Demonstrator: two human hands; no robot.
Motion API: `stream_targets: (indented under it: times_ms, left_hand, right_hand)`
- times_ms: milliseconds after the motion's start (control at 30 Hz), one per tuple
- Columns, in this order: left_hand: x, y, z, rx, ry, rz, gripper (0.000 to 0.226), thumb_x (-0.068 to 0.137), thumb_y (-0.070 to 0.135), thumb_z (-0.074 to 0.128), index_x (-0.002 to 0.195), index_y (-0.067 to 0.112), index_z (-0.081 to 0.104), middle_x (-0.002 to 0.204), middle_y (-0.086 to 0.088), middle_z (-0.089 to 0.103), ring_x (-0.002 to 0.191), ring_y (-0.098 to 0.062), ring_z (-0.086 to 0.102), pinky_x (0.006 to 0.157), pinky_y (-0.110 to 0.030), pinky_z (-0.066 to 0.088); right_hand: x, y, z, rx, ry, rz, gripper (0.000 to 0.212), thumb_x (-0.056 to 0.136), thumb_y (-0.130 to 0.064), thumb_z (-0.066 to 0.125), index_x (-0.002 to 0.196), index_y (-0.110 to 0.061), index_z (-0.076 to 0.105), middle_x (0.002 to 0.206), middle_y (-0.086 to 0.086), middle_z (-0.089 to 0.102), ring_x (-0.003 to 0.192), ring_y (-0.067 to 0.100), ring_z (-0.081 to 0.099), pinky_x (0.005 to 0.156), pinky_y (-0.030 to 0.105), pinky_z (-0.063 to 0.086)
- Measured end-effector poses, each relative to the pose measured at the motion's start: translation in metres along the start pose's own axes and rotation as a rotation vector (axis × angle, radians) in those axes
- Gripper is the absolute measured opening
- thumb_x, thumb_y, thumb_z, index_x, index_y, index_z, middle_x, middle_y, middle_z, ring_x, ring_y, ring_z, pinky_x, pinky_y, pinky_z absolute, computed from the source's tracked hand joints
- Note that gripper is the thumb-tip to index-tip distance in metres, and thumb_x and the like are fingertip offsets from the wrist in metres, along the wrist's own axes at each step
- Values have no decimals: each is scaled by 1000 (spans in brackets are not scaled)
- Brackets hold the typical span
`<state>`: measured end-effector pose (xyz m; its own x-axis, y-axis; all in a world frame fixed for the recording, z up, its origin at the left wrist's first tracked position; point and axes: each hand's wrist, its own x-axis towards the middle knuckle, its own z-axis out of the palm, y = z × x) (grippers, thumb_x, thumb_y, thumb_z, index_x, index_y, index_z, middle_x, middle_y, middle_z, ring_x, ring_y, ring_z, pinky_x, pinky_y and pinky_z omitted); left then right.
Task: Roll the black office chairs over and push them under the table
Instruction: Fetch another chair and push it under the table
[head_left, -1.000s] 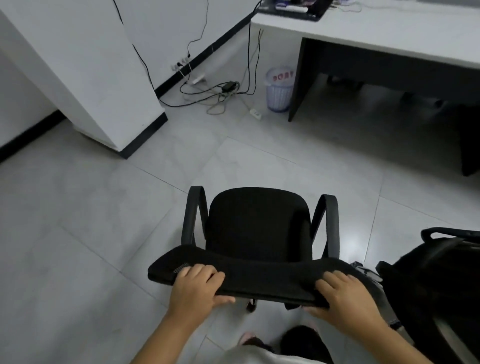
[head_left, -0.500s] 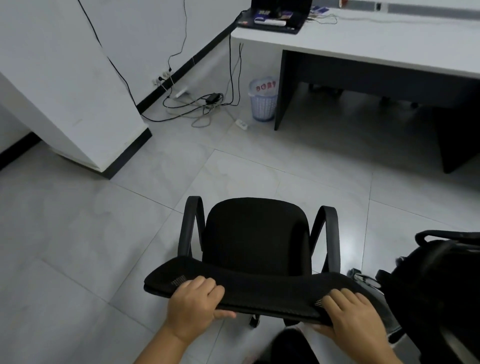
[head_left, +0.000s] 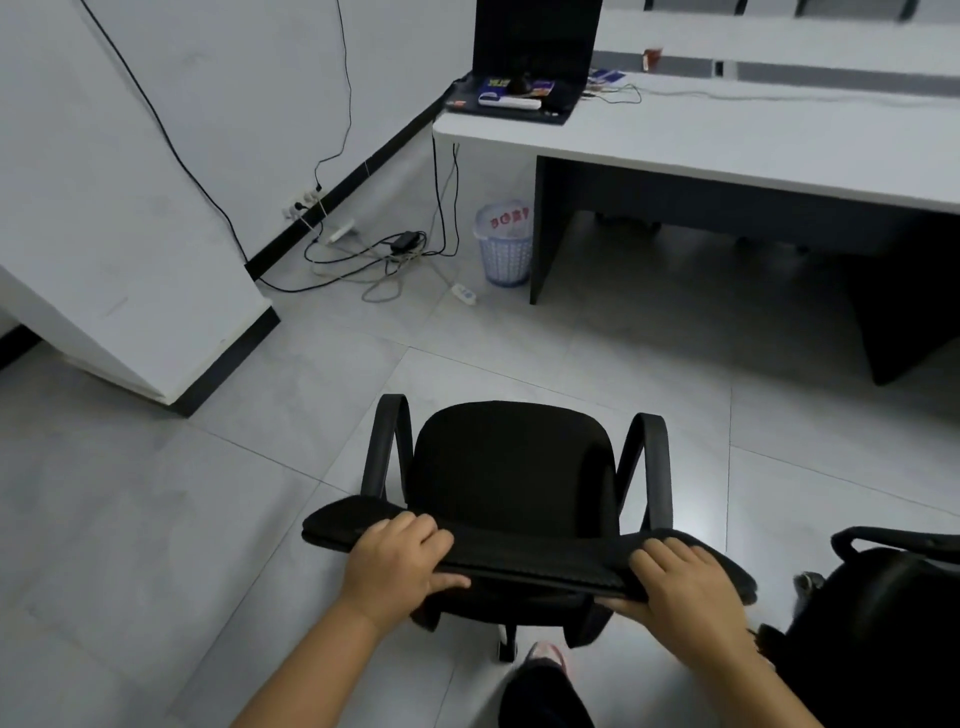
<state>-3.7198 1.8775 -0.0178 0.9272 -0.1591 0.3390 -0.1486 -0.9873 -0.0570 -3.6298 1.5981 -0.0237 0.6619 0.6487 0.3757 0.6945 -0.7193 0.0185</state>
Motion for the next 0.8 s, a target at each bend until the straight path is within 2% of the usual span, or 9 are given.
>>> stream_targets:
  times_ms: [167,300,367,467,533,567,633,800]
  left_hand:
    - [71,-26,24,-12,-48,28,50,69,60,35,57,21,64,54,7,56,45,-10,53,40,-15,38]
    - [121,-44,42,-27,-69,73,49,67,61,39,60,21,65,55,8,56,46,-8,52,43,-13,39]
    - [147,-51,46,-58,-86,111,41,61,63,57,67,23,65,59,10,58,50,-6,55,47,-13,41]
    - [171,-67,53,-91,-72,162,53,46,55,78,84,26,55,70,12,62,61,-5,61,55,-13,46]
    - [183,-88,59,-90,-42,183,40,59,49,72,85,26,52,68,11,63,60,-7,61,55,-15,46]
    - [189,-97,62,-71,-35,189,30,68,49,59,85,26,48,65,11,62,57,-7,60,52,-15,45]
    - [206,-113,71,-35,-57,228,27,71,51,40,81,26,42,60,12,59,52,-7,57,46,-14,41]
    - [264,-138,93,-21,-27,311,40,68,54,39,61,23,64,53,9,55,44,-7,52,38,-14,35]
  right_hand:
    - [52,35,17,13,-6,44,70,87,-64,17,51,-17,55,48,-5,48,42,16,47,52,22,29]
    - [87,61,32,50,23,60,75,90,-61,9,50,-16,53,47,-4,48,41,17,47,41,22,36]
    - [104,75,39,49,29,58,75,90,-61,8,50,-16,53,47,-4,47,40,17,47,39,24,36]
    - [124,97,49,38,30,71,77,90,-62,6,52,-17,56,48,-3,49,40,16,48,38,24,38]
    - [136,114,56,17,22,74,77,89,-63,6,53,-18,57,48,0,50,41,16,49,38,25,38]
    - [142,122,59,14,23,78,77,89,-63,7,53,-17,57,48,1,50,41,16,50,38,25,39]
    - [155,139,67,4,26,82,76,89,-65,9,53,-17,57,50,0,52,42,16,51,39,25,39]
    - [202,167,81,-28,17,104,76,88,-67,12,51,-16,55,49,-4,50,41,18,49,41,22,39]
